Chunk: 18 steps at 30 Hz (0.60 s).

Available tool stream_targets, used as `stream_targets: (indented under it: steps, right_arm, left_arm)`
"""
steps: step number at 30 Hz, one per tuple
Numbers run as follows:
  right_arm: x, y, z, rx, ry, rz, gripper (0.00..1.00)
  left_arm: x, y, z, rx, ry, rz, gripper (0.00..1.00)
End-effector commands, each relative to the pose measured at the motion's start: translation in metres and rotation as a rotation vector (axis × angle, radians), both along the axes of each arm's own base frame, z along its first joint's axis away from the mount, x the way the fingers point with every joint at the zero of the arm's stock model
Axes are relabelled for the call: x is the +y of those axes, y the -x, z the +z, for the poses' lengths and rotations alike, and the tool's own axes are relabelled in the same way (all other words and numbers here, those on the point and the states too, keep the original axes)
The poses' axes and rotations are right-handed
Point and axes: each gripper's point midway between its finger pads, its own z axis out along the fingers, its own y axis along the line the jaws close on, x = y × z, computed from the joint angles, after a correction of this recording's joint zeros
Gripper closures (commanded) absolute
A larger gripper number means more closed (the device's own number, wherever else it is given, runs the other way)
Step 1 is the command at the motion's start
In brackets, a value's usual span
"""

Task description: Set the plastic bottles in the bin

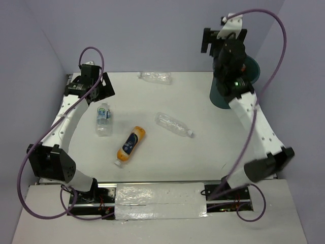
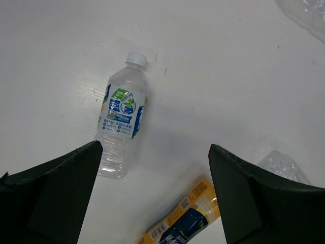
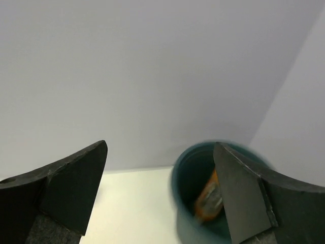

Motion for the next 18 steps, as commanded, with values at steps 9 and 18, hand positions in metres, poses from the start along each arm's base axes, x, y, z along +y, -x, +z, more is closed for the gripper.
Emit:
stream_targets:
  steps: [9, 18]
  right_arm:
    - [0.138, 0.135, -0.197, 0.609, -0.156, 0.618, 0.04]
    - [0.137, 0.143, -0.325, 0.987, 0.026, 0.556, 0.01]
  left_arm:
    - [0.005, 0.033, 0.014, -0.049, 0.022, 0.027, 0.01]
    - [-0.002, 0.036, 0.004, -0.044, 0.068, 0.015, 0.01]
